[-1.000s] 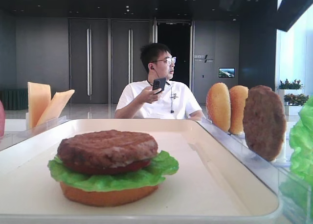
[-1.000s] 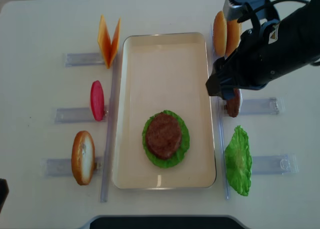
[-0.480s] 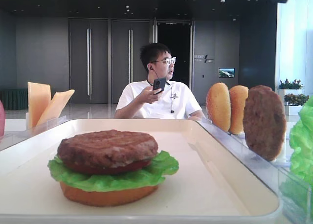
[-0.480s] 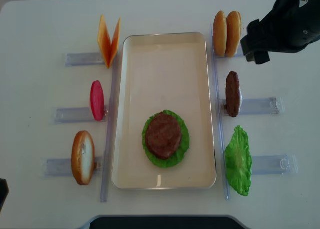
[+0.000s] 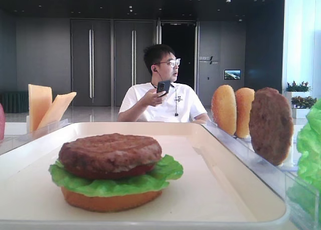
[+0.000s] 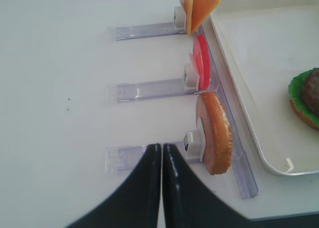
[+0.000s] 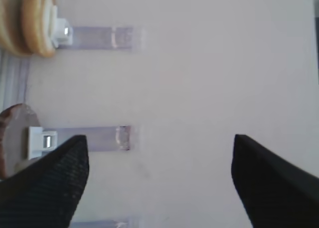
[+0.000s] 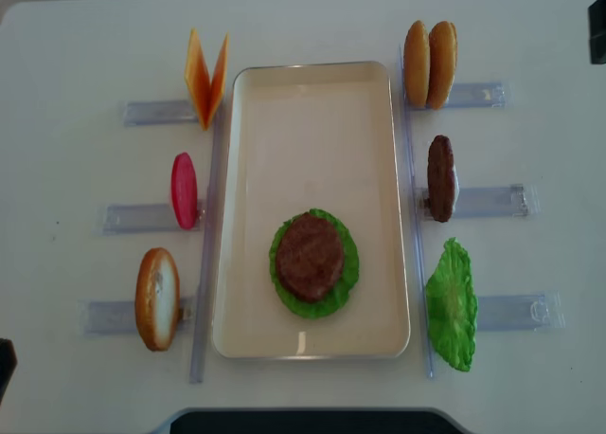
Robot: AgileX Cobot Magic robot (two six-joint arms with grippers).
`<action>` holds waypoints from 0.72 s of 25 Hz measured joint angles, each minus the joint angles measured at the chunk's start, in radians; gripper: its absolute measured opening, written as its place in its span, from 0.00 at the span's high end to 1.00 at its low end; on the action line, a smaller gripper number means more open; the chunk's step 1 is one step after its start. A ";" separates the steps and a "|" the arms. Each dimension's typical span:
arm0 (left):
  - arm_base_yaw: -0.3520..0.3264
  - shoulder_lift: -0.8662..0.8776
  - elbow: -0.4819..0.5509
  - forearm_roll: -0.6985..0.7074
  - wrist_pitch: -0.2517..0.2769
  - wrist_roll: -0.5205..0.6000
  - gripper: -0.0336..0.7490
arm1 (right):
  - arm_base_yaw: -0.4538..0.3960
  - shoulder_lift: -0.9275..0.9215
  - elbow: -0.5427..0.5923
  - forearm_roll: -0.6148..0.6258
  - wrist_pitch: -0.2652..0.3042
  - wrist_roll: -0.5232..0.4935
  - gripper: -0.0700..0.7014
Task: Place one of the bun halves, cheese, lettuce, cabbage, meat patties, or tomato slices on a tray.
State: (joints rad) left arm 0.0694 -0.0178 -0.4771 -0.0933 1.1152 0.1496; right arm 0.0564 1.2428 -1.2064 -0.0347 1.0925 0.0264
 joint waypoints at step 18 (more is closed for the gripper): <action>0.000 0.000 0.000 0.000 0.000 0.000 0.97 | -0.057 -0.260 0.007 -0.014 -0.015 -0.026 0.18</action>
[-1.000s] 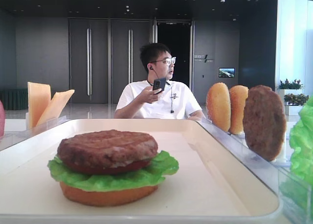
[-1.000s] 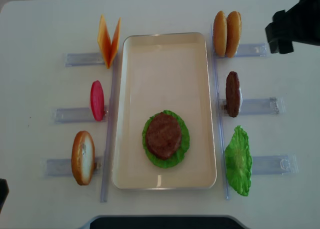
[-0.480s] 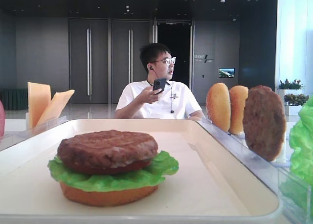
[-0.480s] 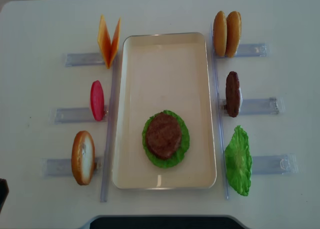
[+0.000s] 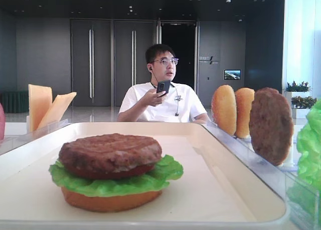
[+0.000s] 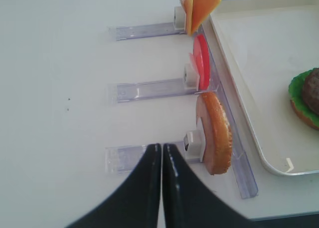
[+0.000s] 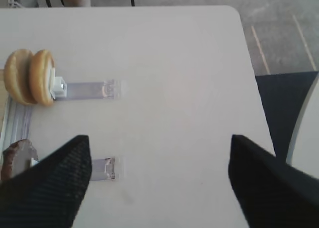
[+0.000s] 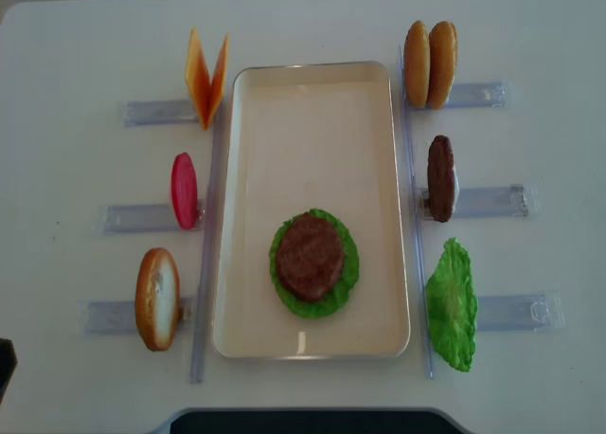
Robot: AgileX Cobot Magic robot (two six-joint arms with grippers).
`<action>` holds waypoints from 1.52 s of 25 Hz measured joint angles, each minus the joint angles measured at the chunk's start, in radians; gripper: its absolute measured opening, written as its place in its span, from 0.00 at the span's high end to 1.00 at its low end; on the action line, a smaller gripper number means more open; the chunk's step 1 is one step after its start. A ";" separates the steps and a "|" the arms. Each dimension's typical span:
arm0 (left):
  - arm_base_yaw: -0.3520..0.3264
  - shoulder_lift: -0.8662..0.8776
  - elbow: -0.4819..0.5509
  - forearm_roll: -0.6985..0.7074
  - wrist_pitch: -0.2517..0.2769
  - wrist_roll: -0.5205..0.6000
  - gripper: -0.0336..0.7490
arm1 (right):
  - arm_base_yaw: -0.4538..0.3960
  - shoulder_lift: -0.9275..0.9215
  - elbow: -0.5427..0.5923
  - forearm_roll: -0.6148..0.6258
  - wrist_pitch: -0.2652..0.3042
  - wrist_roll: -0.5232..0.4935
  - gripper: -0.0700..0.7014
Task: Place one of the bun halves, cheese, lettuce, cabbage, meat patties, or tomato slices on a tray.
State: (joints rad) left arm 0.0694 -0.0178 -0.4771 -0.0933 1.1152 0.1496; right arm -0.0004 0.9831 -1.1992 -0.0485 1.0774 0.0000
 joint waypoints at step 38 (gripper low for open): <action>0.000 0.000 0.000 0.000 -0.001 0.000 0.97 | 0.000 -0.990 0.543 0.025 0.098 0.010 0.19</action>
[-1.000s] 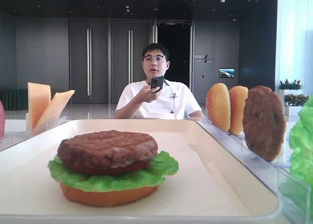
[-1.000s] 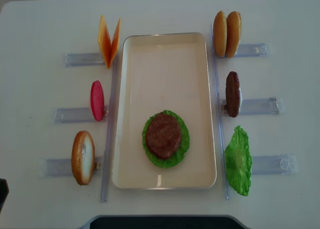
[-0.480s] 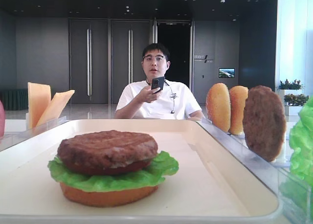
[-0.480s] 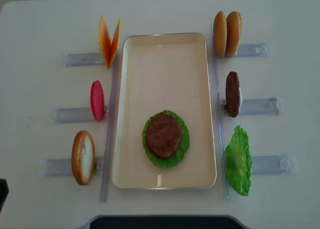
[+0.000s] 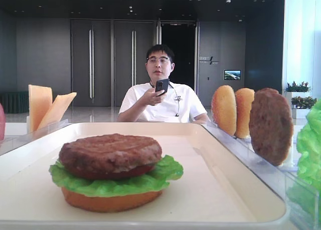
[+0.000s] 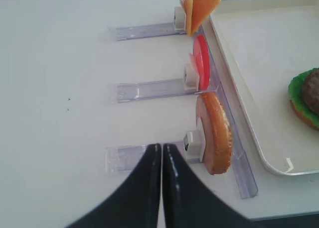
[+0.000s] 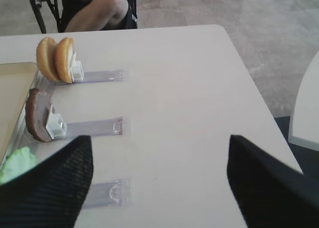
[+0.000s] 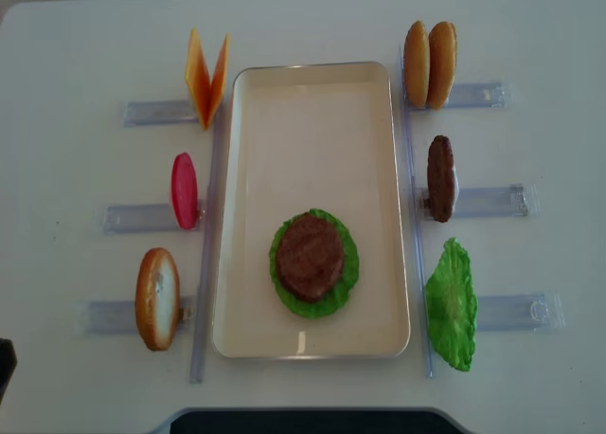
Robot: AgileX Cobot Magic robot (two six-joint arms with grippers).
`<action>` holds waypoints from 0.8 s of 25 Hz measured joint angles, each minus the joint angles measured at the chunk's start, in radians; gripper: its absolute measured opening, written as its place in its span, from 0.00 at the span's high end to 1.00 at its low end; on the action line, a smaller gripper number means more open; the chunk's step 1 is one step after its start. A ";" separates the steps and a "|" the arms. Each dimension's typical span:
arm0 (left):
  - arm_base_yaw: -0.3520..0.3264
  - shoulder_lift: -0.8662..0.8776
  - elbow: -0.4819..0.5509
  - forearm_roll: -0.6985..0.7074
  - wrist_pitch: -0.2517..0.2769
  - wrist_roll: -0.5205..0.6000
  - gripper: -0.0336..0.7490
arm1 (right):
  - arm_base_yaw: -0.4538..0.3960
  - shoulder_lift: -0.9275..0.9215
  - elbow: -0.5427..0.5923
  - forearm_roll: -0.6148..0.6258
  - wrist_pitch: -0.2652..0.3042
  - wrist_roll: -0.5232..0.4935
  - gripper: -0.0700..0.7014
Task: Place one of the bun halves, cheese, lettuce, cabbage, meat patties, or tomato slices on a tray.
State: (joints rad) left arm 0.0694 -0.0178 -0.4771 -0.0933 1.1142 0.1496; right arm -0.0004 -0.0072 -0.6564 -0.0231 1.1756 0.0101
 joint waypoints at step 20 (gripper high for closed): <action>0.000 0.000 0.000 0.000 0.000 0.000 0.97 | 0.000 0.000 0.158 0.013 -0.032 -0.022 0.19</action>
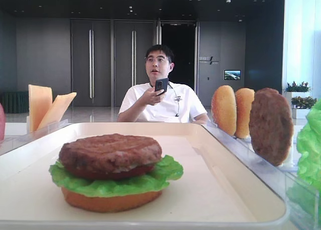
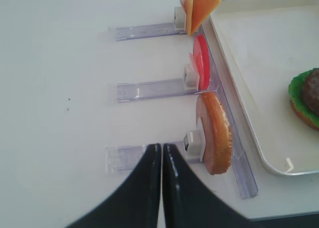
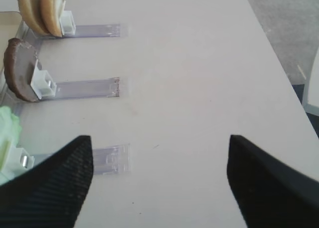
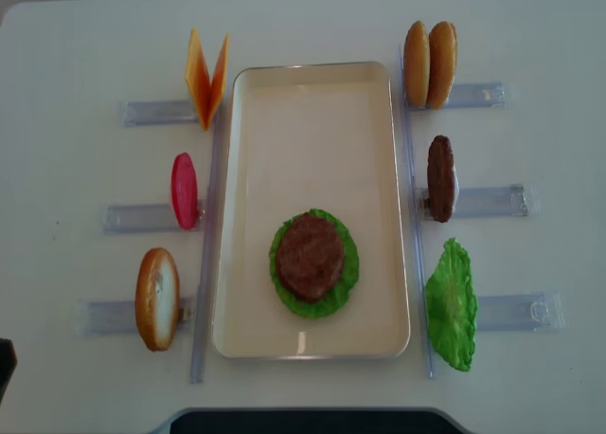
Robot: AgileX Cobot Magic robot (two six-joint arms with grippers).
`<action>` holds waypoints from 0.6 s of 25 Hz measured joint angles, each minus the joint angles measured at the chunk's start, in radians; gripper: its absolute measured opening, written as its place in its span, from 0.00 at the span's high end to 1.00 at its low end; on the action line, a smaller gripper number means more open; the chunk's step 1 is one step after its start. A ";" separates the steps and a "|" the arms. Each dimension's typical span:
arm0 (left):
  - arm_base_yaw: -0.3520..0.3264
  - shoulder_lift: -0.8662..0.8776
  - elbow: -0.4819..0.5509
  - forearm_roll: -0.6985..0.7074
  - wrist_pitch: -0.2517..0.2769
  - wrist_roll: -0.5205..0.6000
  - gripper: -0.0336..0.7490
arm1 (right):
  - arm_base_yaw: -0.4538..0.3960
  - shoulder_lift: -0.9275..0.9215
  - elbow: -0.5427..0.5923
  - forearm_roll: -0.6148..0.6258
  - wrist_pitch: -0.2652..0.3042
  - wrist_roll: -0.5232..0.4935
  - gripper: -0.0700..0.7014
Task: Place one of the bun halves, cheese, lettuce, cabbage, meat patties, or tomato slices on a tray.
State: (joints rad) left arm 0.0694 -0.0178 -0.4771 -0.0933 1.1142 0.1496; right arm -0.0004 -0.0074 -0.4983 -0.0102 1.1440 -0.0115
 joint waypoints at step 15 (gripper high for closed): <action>0.000 0.000 0.000 0.000 0.000 0.000 0.97 | 0.000 0.000 0.000 0.010 -0.004 -0.002 0.19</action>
State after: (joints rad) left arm 0.0694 -0.0178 -0.4771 -0.0933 1.1142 0.1496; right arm -0.0004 -0.0074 -0.4983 0.0000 1.1405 -0.0135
